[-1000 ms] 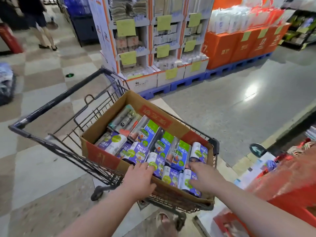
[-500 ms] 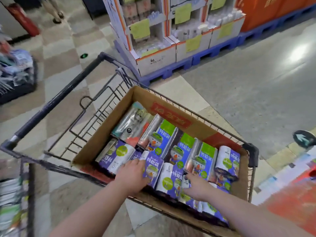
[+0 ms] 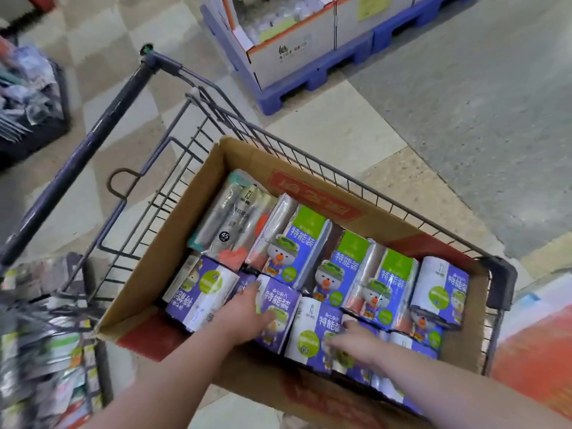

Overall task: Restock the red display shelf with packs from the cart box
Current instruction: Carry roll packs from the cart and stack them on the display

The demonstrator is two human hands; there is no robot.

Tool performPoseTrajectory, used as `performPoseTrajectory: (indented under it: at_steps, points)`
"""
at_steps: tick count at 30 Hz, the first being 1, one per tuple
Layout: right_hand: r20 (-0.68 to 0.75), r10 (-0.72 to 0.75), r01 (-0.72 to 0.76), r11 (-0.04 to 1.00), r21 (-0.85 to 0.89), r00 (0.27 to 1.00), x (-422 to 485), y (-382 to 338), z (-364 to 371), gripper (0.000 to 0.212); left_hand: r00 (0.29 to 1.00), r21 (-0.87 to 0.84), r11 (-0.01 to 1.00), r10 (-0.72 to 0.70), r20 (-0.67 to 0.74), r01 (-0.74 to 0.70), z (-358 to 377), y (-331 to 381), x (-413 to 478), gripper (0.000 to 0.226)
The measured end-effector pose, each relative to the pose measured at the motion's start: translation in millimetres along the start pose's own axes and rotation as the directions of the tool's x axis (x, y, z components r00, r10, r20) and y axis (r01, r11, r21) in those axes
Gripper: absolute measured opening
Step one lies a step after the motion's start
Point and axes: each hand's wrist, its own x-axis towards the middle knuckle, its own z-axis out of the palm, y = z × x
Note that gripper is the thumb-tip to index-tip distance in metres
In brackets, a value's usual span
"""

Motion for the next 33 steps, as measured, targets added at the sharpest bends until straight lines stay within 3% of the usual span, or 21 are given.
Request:
performPoseTrajectory:
  at_steps: [4,7,11,15,17,20,22,24,27,29,31,33]
  points:
    - [0.051,0.050,-0.066,0.916,0.397,0.997,16.3,3.9,12.9,0.053,0.997,-0.142,0.987,-0.073,-0.021,0.069,-0.1,9.3,8.1,0.090]
    - [0.033,0.060,-0.069,0.863,0.500,0.998,18.3,7.6,22.2,0.051,0.992,-0.204,0.974,-0.113,-0.055,0.100,0.5,10.1,10.7,0.093]
    - [-0.033,0.056,-0.028,0.833,0.552,0.998,13.7,6.6,18.9,0.049,0.995,-0.141,0.986,-0.088,0.053,0.094,14.5,18.6,5.1,0.070]
    - [-0.121,0.036,0.031,0.858,0.512,0.992,-1.2,4.0,16.3,0.055,0.997,-0.041,0.999,-0.018,0.076,0.021,32.0,36.4,-5.4,0.068]
    - [-0.198,0.038,0.066,0.867,0.493,0.979,-5.4,11.9,16.6,0.074,0.997,-0.022,1.000,0.020,0.076,-0.019,32.1,38.5,-6.9,0.063]
    - [-0.282,0.029,0.125,0.849,0.513,0.959,-24.2,24.1,17.5,0.090,0.987,-0.110,0.989,0.111,0.119,-0.098,22.6,33.4,-8.0,0.049]
    - [-0.333,0.037,0.176,0.790,0.587,0.942,-43.2,30.1,19.6,0.093,0.976,-0.213,0.966,0.177,0.127,-0.148,15.0,31.2,-10.5,0.064]
    - [-0.424,0.066,0.247,0.729,0.639,0.903,-60.9,36.0,25.2,0.087,0.963,-0.291,0.936,0.242,0.123,-0.198,7.9,30.6,-16.1,0.071]
    - [-0.546,0.080,0.365,0.662,0.654,0.834,-89.1,40.2,36.0,0.080,0.925,-0.368,0.873,0.371,0.078,-0.319,-2.5,30.4,-26.2,0.036]
    - [-0.620,0.089,0.459,0.592,0.662,0.779,-107.3,42.5,44.7,0.052,0.885,-0.447,0.812,0.457,0.089,-0.375,-7.7,27.0,-29.4,0.029]
    - [-0.668,0.099,0.532,0.523,0.666,0.738,-121.7,47.8,55.2,0.035,0.850,-0.531,0.750,0.518,0.101,-0.394,-12.1,25.0,-39.6,0.029]
    - [-0.700,0.138,0.582,0.457,0.673,0.701,-134.5,57.2,70.3,0.043,0.819,-0.607,0.699,0.559,0.132,-0.379,-10.0,23.8,-44.7,0.045]
